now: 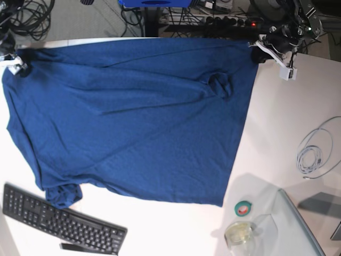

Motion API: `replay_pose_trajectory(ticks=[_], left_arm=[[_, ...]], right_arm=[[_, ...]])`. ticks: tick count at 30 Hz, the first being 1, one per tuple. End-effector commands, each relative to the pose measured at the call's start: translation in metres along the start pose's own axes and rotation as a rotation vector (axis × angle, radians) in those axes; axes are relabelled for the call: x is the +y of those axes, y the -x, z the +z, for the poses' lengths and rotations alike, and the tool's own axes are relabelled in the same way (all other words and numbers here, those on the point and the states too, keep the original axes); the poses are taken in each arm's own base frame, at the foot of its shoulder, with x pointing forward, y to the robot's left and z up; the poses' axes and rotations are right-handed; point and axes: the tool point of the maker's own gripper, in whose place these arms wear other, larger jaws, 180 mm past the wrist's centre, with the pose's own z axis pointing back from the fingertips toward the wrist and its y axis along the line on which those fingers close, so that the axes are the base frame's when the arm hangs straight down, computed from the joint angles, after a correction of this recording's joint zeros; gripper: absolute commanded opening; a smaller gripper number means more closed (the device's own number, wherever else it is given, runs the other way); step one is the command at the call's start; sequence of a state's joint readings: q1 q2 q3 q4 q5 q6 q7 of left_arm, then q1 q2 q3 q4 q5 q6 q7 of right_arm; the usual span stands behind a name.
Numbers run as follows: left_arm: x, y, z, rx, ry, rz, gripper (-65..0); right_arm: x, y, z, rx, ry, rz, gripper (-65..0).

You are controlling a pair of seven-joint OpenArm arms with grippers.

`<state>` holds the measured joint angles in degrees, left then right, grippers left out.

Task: Layout the t-shirt on the table in an organized manner, then fold the t-shirt properly
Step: 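Grasp the shirt corners with both grippers, then pull the held shirt corners apart with both grippers to stretch the edge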

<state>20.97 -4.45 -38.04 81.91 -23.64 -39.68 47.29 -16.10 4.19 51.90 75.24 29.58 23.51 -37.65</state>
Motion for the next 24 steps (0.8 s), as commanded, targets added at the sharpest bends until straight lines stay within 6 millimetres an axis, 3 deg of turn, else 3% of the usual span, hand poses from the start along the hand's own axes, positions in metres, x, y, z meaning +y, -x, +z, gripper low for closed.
replay_pose_trajectory(ticks=[1, 6, 13, 20, 24], left_arm=[[0.002, -0.01, 0.005, -0.029, -0.004, -0.018, -65.0], [0.003, -0.009, 0.005, -0.027, -0.004, -0.018, -65.0], [0.002, -0.011, 0.005, -0.031, -0.004, -0.02, -65.0], [-0.004, -0.033, 0.019, -0.087, -0.019, -0.087, -65.0], [-0.006, -0.036, 0.016, -0.02, -0.02, -0.102, -65.0]], right_arm=[[-0.001, -0.015, 0.004, -0.042, -0.004, 0.014, -28.5], [-0.001, -0.016, 0.004, -0.045, -0.005, 0.011, -65.0], [0.004, -0.024, 0.011, -0.037, 0.0, 0.032, -64.8], [0.014, -0.038, 0.023, -0.031, 0.039, 0.014, -64.8], [0.019, -0.043, 0.024, -0.004, 0.061, -0.035, -64.8]])
